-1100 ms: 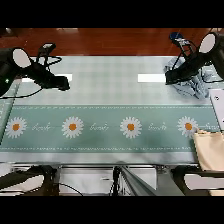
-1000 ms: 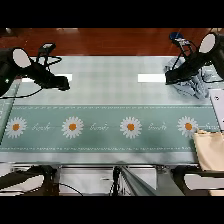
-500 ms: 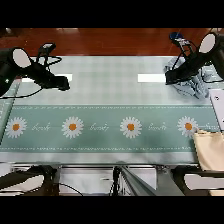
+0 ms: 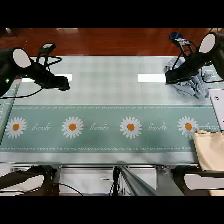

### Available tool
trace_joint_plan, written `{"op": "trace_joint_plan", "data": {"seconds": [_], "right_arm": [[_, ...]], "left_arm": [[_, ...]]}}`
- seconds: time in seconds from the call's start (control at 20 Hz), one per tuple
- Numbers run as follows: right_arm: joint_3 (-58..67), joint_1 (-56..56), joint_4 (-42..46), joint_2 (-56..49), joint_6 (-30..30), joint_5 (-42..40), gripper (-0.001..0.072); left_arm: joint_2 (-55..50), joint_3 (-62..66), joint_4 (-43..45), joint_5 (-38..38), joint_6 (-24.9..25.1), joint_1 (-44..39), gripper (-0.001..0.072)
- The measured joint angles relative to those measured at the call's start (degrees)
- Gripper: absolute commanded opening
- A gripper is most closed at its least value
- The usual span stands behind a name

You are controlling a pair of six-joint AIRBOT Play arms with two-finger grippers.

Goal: Fold the shirts.

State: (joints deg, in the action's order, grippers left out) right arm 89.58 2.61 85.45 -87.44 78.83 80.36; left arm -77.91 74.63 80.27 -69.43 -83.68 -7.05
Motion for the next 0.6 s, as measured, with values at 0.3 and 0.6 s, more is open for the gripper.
{"op": "trace_joint_plan", "data": {"seconds": [0.3, 0.6], "right_arm": [[0.0, 0.0, 0.0, 0.0, 0.0, -0.3, 0.0435], [0.0, 0.0, 1.0, 0.2, -0.8, -5.5, 0.0563]], "left_arm": [[-1.6, 0.0, -0.4, 0.0, 0.0, -0.1, 0.0607], [-2.1, 0.1, -0.7, 0.3, 0.0, 0.2, 0.0614]]}}
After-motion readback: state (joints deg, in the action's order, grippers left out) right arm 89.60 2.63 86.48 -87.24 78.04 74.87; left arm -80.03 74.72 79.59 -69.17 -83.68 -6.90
